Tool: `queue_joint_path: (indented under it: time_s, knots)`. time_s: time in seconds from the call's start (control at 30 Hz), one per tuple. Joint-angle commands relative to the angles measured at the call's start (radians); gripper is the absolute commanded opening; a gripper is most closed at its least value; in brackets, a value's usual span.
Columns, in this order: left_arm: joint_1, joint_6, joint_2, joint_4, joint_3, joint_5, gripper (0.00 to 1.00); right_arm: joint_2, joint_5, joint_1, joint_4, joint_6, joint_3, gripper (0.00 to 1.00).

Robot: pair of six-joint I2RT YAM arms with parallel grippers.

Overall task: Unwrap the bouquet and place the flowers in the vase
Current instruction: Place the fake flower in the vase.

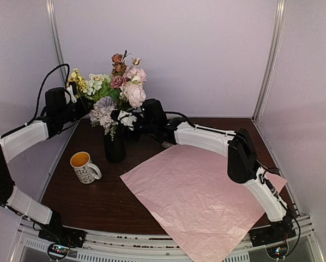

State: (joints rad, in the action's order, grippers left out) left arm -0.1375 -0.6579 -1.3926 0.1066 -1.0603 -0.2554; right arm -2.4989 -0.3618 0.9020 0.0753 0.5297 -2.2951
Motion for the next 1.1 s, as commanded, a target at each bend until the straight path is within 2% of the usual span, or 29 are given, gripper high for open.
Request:
queue_joint_path:
  time_s: [0.0,0.17,0.33,0.53,0.73,0.83,1.07]
  knots:
    - [-0.035,0.049,-0.039,-0.078,0.036,0.005,0.0,-0.037,0.007,0.009,-0.049,0.005,-0.047,0.74]
    - [-0.037,0.045,-0.053,-0.064,0.078,0.017,0.0,-0.051,0.008,0.015,-0.062,0.007,-0.063,0.7]
    - [-0.039,0.002,-0.091,0.033,0.125,-0.038,0.0,-0.08,0.016,0.019,-0.079,0.019,-0.087,0.65]
    - [-0.067,0.001,-0.121,0.059,0.143,-0.067,0.0,-0.104,0.03,0.023,-0.101,0.023,-0.119,0.64]
    - [-0.069,0.006,-0.062,0.031,0.156,-0.036,0.0,-0.104,0.034,0.022,-0.098,0.031,-0.116,0.64]
    - [-0.069,0.019,-0.018,0.006,0.146,-0.013,0.06,-0.102,0.034,0.022,-0.097,0.039,-0.11,0.64]
    - [-0.069,0.059,0.042,-0.074,0.084,0.042,0.32,-0.075,0.051,0.021,-0.092,0.019,-0.098,0.68]
